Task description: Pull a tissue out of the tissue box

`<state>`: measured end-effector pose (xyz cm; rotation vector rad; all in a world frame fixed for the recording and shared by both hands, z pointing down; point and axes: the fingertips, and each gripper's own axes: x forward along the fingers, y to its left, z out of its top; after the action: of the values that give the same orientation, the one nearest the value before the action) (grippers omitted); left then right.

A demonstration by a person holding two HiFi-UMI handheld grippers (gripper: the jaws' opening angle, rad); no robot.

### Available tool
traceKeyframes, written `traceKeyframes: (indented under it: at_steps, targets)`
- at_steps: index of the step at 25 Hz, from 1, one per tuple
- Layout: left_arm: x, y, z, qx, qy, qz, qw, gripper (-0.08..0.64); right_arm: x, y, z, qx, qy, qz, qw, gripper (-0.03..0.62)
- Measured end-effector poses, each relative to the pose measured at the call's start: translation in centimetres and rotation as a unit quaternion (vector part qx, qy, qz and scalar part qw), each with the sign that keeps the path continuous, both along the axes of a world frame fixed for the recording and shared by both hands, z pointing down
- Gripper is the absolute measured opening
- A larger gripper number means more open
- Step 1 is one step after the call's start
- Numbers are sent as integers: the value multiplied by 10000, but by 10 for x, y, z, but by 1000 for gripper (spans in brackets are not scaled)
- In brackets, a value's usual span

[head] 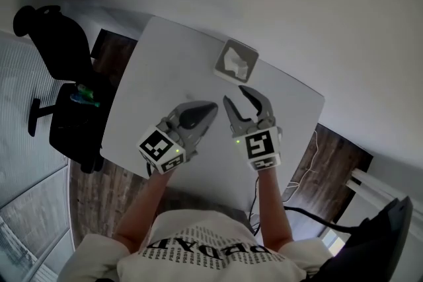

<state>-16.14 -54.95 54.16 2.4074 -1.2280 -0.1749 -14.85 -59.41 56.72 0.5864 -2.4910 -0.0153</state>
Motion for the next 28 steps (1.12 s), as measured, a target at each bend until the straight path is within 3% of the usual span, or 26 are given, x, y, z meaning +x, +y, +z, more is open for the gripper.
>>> traceKeyframes:
  at_steps: [10, 18, 28]
  targets:
    - [-15, -45, 57, -346, 46, -210, 9992, -9, -2, -39, 56, -238, 206, 232, 9992, 161]
    - [-12, -57, 88, -578, 182, -230, 9979, -9, -14, -53, 75, -381, 61, 292, 9988, 161]
    - [-7, -57, 103, -700, 388, -157, 9967, -9, -19, -71, 80, -60, 355, 379, 9986, 163]
